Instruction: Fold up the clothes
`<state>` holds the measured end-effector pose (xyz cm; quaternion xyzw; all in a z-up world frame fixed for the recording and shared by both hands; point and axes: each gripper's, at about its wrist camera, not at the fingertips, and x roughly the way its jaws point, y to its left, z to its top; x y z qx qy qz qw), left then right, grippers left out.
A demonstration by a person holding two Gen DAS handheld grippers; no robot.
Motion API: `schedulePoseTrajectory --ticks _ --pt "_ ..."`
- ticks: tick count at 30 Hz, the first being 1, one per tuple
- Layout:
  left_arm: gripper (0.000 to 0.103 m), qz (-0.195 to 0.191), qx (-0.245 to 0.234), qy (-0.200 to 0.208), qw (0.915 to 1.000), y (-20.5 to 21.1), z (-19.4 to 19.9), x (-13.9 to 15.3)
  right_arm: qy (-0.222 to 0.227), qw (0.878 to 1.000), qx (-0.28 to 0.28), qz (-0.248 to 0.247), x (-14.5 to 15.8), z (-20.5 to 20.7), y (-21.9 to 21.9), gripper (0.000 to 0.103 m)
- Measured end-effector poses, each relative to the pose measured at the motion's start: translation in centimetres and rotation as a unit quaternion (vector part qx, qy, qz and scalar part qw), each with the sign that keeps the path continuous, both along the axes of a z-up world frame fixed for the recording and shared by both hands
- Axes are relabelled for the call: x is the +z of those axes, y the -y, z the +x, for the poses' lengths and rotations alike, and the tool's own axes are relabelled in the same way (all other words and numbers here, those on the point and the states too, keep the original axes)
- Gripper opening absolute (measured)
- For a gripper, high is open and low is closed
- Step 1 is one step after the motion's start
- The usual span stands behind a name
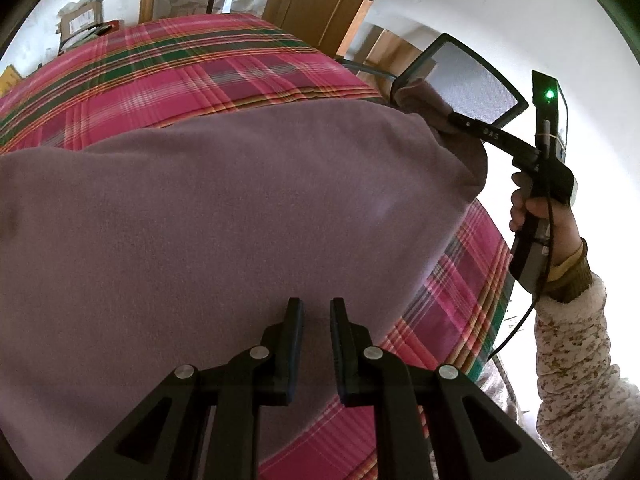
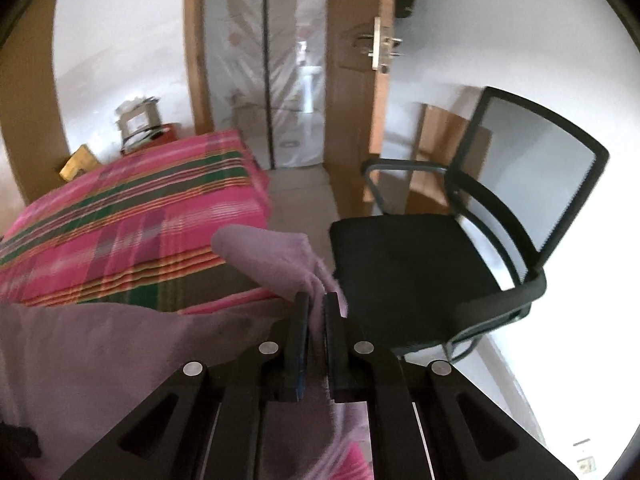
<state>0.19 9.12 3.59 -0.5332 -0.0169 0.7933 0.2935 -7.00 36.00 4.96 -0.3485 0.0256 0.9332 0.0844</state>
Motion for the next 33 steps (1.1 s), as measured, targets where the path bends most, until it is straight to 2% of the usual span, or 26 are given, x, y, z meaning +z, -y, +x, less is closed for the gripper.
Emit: schedulePoseTrajectory --ticks 20,24,29,33 --pt "0.014 0.005 0.002 0.0 1.0 0.2 0.0 0.0 0.036 0.994 -0.092 -0.039 -2.4 0.9 -5.6 0.008" --pt "0.014 0.007 0.003 0.002 1.0 0.3 -0.1 0.0 0.035 0.992 -0.106 -0.059 -2.6 1.4 -6.5 0.008" --pt "0.014 0.008 0.003 0.002 1.0 0.4 -0.1 -0.1 0.047 0.985 -0.121 -0.11 -3.5 1.6 -7.8 0.008" --pt "0.014 0.007 0.003 0.002 1.0 0.3 0.0 0.0 0.052 0.981 -0.141 -0.122 -3.8 1.8 -8.4 0.009"
